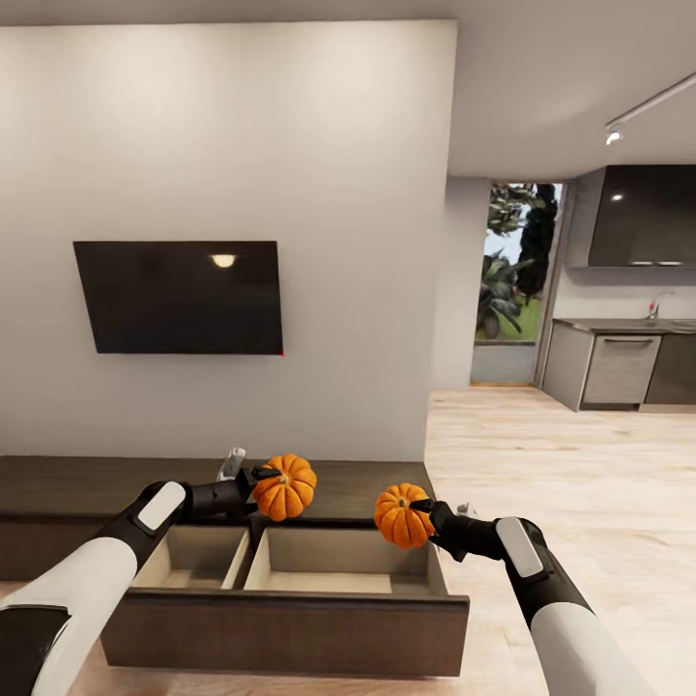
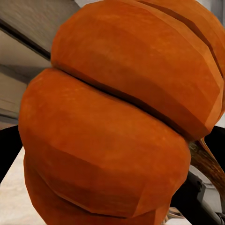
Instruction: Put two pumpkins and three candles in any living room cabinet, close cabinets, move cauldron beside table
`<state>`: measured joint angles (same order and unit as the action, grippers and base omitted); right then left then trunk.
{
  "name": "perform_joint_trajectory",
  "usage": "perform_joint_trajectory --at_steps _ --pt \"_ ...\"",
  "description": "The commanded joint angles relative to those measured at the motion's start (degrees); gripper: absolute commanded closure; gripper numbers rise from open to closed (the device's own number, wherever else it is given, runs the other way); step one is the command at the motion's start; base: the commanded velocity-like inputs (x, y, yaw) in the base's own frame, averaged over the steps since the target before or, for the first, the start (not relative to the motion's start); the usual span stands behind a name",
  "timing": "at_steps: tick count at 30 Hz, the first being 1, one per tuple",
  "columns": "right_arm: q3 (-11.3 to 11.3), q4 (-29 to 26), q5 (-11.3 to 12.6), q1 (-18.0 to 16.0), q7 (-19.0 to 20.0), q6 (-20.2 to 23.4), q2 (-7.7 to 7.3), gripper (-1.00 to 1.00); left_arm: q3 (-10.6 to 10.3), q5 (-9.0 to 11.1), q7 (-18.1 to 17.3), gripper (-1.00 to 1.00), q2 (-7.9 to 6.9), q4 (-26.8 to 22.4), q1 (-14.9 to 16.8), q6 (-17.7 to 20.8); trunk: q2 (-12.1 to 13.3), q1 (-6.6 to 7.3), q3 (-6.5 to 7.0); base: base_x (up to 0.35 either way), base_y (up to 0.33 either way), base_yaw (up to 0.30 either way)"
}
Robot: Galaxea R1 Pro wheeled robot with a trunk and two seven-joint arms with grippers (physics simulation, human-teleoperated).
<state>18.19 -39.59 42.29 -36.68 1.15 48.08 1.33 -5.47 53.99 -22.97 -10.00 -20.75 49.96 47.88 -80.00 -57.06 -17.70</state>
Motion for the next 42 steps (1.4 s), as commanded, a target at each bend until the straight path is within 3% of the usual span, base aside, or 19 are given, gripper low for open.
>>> perform_joint_trajectory --at_steps 1,42 --pt "0.36 -0.05 -0.10 -0.06 0.07 0.34 0.08 1.00 -0.42 0.15 -0.32 1.00 -0.07 -0.02 0.05 -0.05 -0.05 -0.01 -0.07 0.034 0.004 0.000" --pt "0.44 -0.10 -0.10 -0.06 0.70 0.34 0.08 1.00 -0.48 0.09 -0.41 1.00 0.06 -0.33 0.05 0.00 -0.05 -0.01 -0.07 0.069 0.041 -0.038"
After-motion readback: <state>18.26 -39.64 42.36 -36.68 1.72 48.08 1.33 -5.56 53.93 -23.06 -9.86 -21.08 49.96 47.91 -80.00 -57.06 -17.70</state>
